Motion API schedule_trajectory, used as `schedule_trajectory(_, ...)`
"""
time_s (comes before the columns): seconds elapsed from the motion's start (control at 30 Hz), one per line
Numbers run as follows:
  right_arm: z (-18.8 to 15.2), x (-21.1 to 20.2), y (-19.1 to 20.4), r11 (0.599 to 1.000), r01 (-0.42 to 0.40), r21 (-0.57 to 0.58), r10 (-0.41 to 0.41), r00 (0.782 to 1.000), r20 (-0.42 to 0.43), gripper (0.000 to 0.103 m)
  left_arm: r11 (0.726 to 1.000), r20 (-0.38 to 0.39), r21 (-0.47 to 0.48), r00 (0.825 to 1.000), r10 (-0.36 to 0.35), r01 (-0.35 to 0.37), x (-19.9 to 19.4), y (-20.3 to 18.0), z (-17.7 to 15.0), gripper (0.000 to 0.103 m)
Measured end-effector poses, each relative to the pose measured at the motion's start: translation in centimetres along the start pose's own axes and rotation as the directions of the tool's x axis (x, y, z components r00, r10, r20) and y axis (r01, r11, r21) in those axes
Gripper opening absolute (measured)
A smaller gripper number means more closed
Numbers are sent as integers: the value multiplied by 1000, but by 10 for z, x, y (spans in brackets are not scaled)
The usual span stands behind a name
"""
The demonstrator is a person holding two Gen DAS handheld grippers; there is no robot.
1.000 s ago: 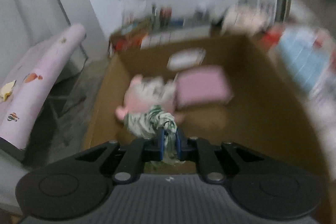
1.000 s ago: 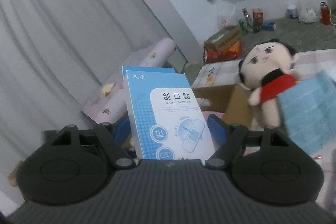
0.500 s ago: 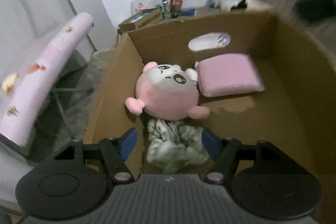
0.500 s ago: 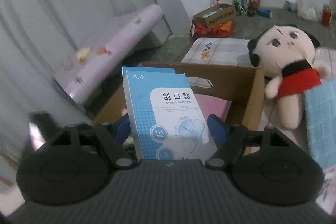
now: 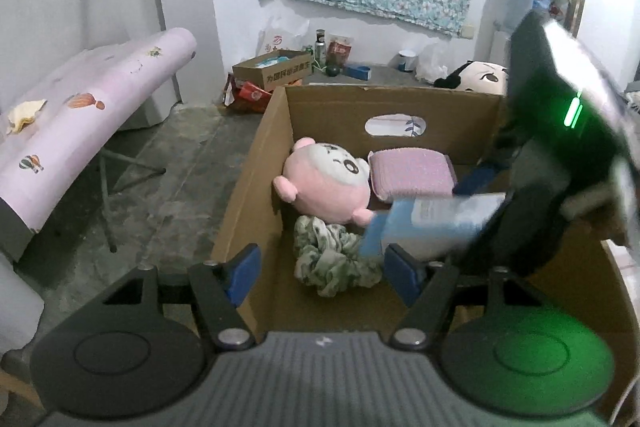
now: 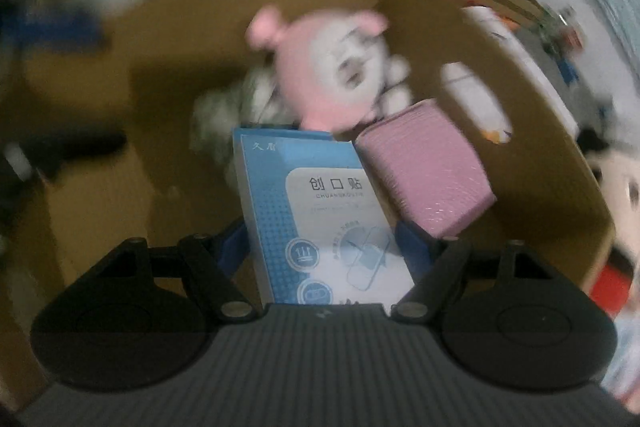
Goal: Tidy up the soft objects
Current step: 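Carry the green cloth and bandage box into the cardboard box and release both, then move the right tool to the blue-and-white wipes pack and grasp it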
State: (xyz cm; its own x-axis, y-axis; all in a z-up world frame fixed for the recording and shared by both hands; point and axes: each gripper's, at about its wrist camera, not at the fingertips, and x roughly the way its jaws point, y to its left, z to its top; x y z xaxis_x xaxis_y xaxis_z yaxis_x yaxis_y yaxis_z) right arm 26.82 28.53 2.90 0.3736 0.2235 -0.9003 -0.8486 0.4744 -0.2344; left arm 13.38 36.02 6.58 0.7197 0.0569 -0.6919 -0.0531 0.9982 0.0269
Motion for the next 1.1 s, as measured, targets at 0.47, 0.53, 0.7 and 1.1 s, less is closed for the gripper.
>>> schedule_trajectory(0.47,9,24,30,937,108,-334,-145,985,-89,94,1000,2,-14,1000,-12,12,-4,7,-11,70)
schedule_trajectory(0.53,8,12,31,931,110,-349,-139,989,-58,94,1000,4,-13,1000,-11,11,-3,8,-12,69)
schedule_trajectory(0.7,1,-22,30,937,68,-342,-77,997,-13,93,1000,-10,-22,1000,-16,16,0,4,-12,69)
schedule_trajectory(1.1,-83,-133,-72,970,-155,188,69,915,397,93,996,4,22,996,-88,88,-30,-34,2,67)
